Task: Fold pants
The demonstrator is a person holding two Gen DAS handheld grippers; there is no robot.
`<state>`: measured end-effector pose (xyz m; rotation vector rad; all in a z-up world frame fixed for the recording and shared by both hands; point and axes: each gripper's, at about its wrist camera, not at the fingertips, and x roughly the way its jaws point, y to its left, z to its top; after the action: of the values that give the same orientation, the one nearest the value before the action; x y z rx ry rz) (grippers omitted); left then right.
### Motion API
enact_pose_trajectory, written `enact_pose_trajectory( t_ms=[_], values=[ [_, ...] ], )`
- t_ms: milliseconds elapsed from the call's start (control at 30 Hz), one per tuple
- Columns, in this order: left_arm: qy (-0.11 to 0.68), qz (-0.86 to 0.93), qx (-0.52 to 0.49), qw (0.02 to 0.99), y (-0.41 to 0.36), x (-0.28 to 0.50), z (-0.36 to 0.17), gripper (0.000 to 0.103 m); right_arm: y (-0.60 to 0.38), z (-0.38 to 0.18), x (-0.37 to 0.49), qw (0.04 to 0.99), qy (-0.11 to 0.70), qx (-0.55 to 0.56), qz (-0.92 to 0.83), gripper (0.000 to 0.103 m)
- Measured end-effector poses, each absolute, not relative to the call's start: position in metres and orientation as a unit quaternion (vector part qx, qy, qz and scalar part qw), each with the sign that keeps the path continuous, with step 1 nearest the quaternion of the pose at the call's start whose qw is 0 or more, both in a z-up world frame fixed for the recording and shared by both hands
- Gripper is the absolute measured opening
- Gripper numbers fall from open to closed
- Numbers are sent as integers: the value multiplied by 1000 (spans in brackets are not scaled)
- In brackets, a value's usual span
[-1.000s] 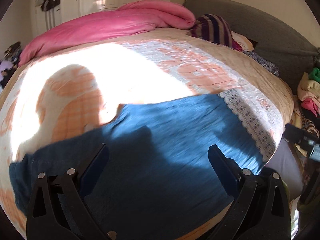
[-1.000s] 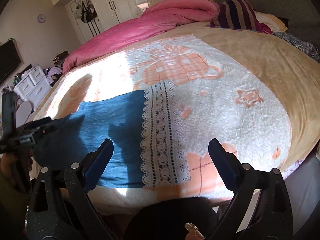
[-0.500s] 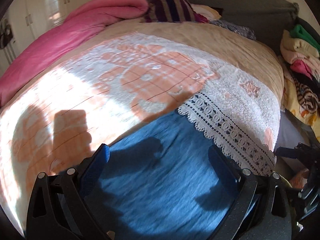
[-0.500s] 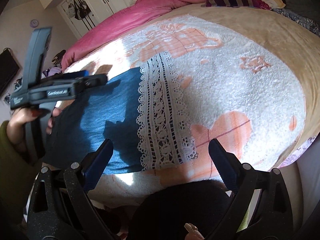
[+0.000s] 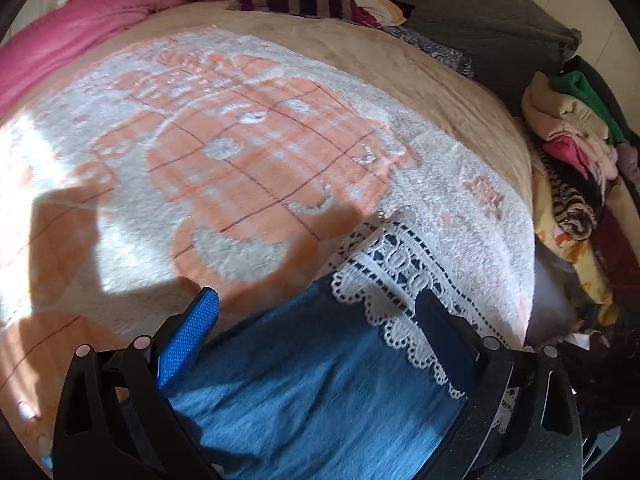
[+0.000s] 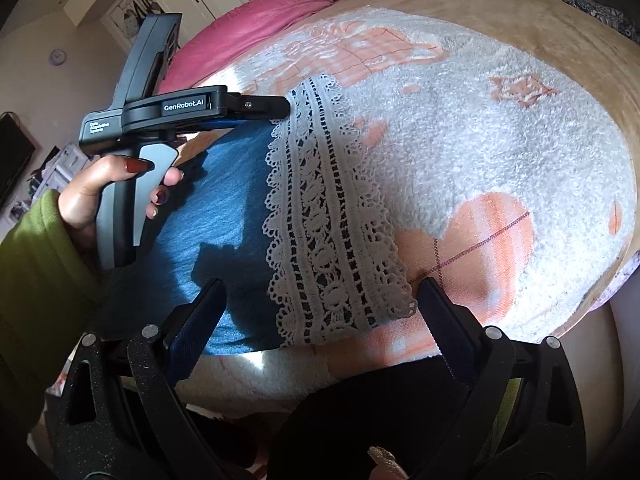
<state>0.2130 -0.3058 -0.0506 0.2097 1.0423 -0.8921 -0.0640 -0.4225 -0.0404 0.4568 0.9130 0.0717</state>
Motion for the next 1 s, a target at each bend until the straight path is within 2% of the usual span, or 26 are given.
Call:
enact_pose_trajectory(
  t_ms=[67, 100, 167, 233, 333, 367, 400, 433, 567, 733, 1000],
  values=[
    [489, -422, 90, 758, -311, 215, -57, 92, -423, -39, -64, 872, 433, 224, 37, 90],
    [489, -426, 90, 756, -313, 214, -59, 80, -423, -39, -64, 873, 431, 226, 39, 87],
    [488, -433, 82, 753, -312, 214, -60, 73, -421, -38, -64, 874, 428, 224, 42, 79],
    [489, -446, 61, 747, -308, 216, -60, 60, -420, -38, -62, 875, 425, 228, 46, 76],
    [490, -456, 41, 742, -304, 218, -62, 44, -419, -39, -58, 873, 422, 239, 53, 65],
    [491, -457, 40, 741, -304, 217, -63, 41, -418, -39, -56, 873, 422, 238, 56, 62],
    [492, -460, 38, 738, -305, 215, -64, 32, -416, -38, -55, 874, 422, 232, 56, 58],
    [494, -461, 39, 737, -306, 214, -64, 27, -414, -38, -54, 876, 421, 227, 59, 55],
    [498, -461, 34, 734, -303, 212, -61, 19, -410, -34, -52, 874, 418, 233, 82, 25],
    [488, -474, 6, 733, -286, 209, -51, 13, -392, -18, -51, 883, 407, 210, 99, 24],
    [447, -480, -32, 754, -230, 201, -13, 13, -347, 19, -47, 901, 385, 146, 136, 24]
  ],
)
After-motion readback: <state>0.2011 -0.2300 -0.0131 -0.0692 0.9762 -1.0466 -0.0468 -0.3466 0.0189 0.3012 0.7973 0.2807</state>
